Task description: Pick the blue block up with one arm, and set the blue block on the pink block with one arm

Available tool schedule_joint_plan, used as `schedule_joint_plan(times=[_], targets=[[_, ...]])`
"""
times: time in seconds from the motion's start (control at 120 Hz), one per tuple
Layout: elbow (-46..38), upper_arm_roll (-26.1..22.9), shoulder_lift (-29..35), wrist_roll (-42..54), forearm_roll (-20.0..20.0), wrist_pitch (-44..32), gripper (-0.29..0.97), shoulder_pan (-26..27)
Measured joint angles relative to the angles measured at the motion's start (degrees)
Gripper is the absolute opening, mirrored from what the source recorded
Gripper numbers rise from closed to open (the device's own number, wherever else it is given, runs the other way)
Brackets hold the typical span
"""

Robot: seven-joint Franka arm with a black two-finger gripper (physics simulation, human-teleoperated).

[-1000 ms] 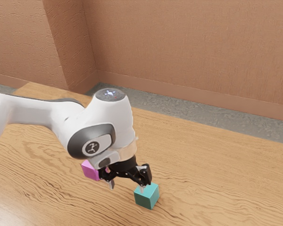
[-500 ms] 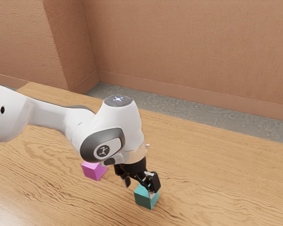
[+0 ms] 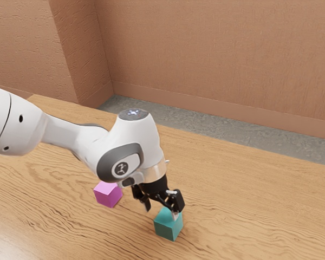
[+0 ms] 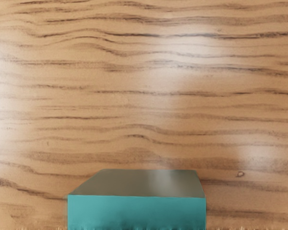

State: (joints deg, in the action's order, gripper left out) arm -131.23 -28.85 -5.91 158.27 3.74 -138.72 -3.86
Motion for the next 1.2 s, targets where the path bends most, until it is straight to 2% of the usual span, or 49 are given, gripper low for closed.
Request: schedule_joint_plan(times=[0.1, 0.325, 0.442, 1.2], targets=[[0.16, -0.3, -0.17, -0.53, -0.36, -0.63, 0.68, 0.32], [-0.2, -0.61, 0.02, -1.15, -6.08, -1.48, 0.68, 0.24], [-0.06, -0.66, -0.85, -1.17, -7.65, -2.66, 0.68, 0.28], [1.39, -0.82, -6.54, -0.02, -9.8, -5.97, 0.68, 0.25]])
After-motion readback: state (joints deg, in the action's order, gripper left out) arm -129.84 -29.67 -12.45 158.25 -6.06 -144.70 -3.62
